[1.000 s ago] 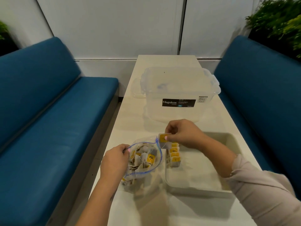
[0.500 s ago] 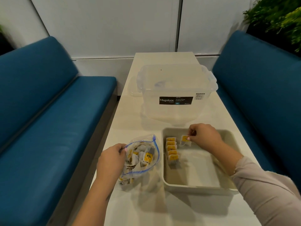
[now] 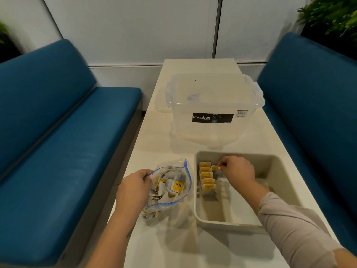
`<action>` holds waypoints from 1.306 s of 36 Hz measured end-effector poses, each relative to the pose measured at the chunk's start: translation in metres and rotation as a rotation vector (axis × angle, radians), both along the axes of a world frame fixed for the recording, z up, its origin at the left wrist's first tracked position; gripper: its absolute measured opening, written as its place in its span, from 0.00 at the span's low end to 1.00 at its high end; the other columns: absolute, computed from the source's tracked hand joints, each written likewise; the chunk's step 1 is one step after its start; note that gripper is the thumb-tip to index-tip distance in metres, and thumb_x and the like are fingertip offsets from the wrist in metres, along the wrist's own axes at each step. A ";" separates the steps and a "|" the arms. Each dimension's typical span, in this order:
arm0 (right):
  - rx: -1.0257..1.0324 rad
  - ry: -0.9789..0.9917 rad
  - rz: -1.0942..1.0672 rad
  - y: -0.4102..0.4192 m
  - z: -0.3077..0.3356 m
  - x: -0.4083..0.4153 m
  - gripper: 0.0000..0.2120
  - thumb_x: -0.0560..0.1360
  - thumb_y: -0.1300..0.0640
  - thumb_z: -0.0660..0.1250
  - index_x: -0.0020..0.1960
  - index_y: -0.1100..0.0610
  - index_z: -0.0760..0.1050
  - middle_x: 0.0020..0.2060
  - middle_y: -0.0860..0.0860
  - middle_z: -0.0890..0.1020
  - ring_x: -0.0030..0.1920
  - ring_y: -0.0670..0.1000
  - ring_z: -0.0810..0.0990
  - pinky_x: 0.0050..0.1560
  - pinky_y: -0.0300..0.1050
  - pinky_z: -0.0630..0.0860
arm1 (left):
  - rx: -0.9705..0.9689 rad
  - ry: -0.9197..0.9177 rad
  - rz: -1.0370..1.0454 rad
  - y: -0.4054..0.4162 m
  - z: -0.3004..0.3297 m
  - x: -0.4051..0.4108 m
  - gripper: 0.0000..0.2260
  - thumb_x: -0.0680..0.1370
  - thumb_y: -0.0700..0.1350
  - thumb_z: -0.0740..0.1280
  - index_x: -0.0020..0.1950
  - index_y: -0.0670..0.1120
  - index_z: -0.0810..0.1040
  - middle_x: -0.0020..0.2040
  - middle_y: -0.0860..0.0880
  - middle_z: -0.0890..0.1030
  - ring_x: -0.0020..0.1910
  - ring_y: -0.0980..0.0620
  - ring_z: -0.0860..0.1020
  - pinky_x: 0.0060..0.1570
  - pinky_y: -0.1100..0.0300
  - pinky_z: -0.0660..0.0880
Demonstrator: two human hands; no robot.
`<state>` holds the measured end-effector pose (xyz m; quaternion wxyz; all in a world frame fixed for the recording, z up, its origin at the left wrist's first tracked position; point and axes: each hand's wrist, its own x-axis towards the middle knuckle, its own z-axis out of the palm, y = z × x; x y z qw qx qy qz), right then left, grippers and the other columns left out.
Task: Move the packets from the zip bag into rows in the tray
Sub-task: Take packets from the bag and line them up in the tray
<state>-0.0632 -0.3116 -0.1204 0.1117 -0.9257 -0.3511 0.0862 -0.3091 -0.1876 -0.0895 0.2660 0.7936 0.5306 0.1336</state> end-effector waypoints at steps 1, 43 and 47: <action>0.002 -0.015 -0.002 0.000 -0.001 -0.001 0.08 0.78 0.50 0.63 0.53 0.45 0.80 0.48 0.48 0.83 0.48 0.54 0.80 0.41 0.41 0.72 | -0.001 0.000 0.000 0.000 0.000 0.000 0.11 0.80 0.48 0.60 0.58 0.52 0.80 0.42 0.55 0.79 0.38 0.57 0.76 0.30 0.68 0.67; -0.242 -0.266 0.882 0.065 0.043 -0.110 0.17 0.75 0.66 0.59 0.61 0.54 0.74 0.50 0.54 0.81 0.50 0.58 0.80 0.44 0.50 0.71 | -0.021 -0.008 -0.030 0.002 0.003 -0.002 0.10 0.79 0.47 0.61 0.57 0.54 0.80 0.47 0.52 0.83 0.45 0.51 0.79 0.43 0.59 0.76; -0.262 -0.304 0.849 0.069 0.038 -0.116 0.14 0.76 0.65 0.60 0.60 0.57 0.74 0.49 0.55 0.81 0.49 0.58 0.80 0.40 0.47 0.67 | -0.010 -0.009 -0.036 0.003 0.004 -0.002 0.11 0.80 0.47 0.60 0.58 0.53 0.79 0.48 0.52 0.83 0.45 0.51 0.79 0.43 0.60 0.76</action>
